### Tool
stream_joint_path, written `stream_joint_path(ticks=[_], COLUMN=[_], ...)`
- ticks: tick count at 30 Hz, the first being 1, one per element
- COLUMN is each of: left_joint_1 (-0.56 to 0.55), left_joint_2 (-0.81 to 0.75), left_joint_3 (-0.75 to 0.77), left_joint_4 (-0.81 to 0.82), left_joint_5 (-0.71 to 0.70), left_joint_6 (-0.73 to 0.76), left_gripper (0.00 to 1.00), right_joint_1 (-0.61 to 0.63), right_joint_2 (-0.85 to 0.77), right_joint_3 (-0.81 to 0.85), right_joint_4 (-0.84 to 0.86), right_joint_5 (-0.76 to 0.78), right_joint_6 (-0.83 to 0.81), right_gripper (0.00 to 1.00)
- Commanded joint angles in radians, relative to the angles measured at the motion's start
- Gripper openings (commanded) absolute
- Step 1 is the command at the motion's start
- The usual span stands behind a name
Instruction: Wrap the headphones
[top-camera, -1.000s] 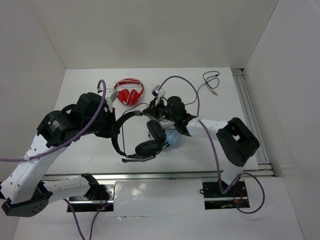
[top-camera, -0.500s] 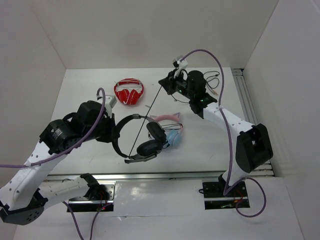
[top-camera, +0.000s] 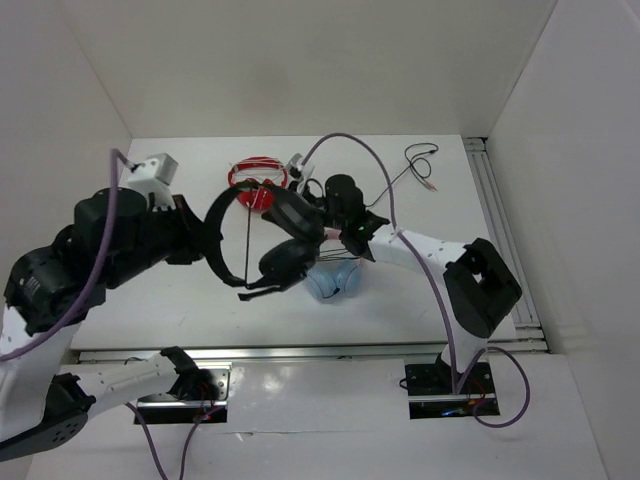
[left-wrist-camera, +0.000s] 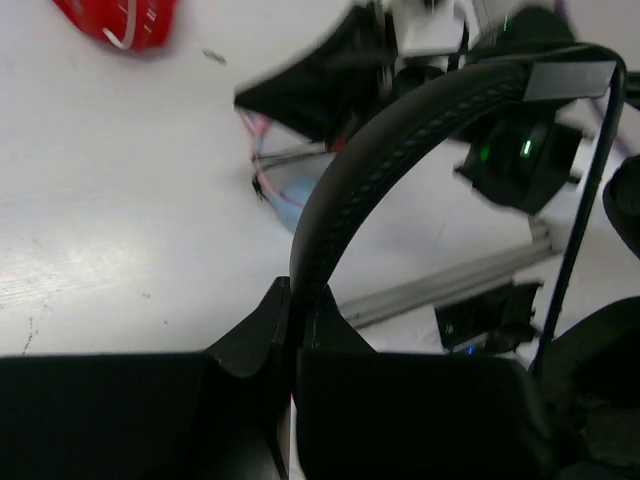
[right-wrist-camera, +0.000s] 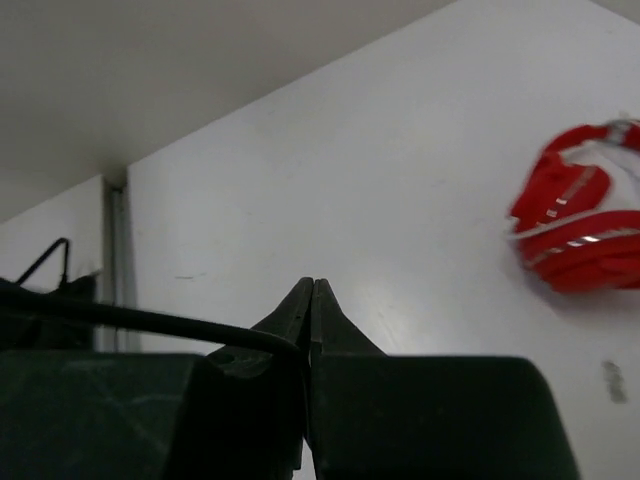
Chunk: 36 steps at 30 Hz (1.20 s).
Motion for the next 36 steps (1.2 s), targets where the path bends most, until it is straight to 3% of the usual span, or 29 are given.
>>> stream_joint_path(ticks=[1,2,5,6,7,11,14,18,19,21,22,25,29,32,36], left_joint_1=[-0.007,-0.007,-0.007,-0.007,-0.007,0.016,0.095,0.270,0.307,0.419,0.456,0.562,0.655,0.680,0.746], left_joint_2=[0.004,0.020,0.095,0.156,0.182,0.305,0.394,0.445,0.445,0.445,0.445,0.477,0.520,0.529,0.511], left_joint_3=[0.144,0.168,0.305,0.345,0.410,0.581,0.705,0.707,0.684,0.594,0.569,0.528,0.505,0.384,0.052], left_joint_4=[0.079,0.070,0.022,0.002,-0.013,-0.064,-0.102,-0.090,-0.078,-0.029,-0.003,0.010,0.010,0.031,0.141], left_joint_5=[-0.199,-0.223,-0.278,-0.278,-0.287,-0.278,-0.269,-0.171,-0.150,-0.117,-0.093,-0.105,-0.149,-0.224,-0.212], left_joint_6=[-0.137,-0.146,-0.155,-0.166,-0.166,-0.157,-0.114,-0.071,-0.045,-0.045,-0.033,-0.023,-0.011,-0.067,-0.092], left_gripper=[0.00,0.00,0.00,0.00,0.00,0.00,0.00,0.00,0.00,0.00,0.00,0.00,0.00,0.00,0.00], right_joint_1=[0.043,0.057,0.069,0.080,0.092,0.114,0.135,0.135,0.135,0.144,0.144,0.187,0.265,0.387,0.564], right_joint_2=[0.046,0.065,0.167,0.196,0.229,0.382,0.431,0.419,0.396,0.363,0.321,0.223,0.065,-0.068,-0.181], right_joint_3=[-0.059,-0.059,-0.059,-0.059,-0.050,0.002,0.003,-0.034,-0.049,-0.088,-0.103,-0.171,-0.253,-0.264,-0.171], right_joint_4=[0.197,0.272,0.411,0.515,0.563,0.711,0.788,0.751,0.725,0.688,0.649,0.549,0.408,0.245,0.014], right_joint_5=[-0.009,-0.044,-0.120,-0.153,-0.165,-0.213,-0.204,-0.194,-0.194,-0.176,-0.156,-0.097,0.035,0.215,0.494], right_joint_6=[0.079,0.129,0.217,0.278,0.304,0.410,0.438,0.407,0.381,0.352,0.316,0.233,0.124,0.059,-0.044], right_gripper=[0.07,0.07,0.24,0.34,0.51,0.63,0.65,0.59,0.47,0.32,0.19,0.01,0.00,0.00,0.00])
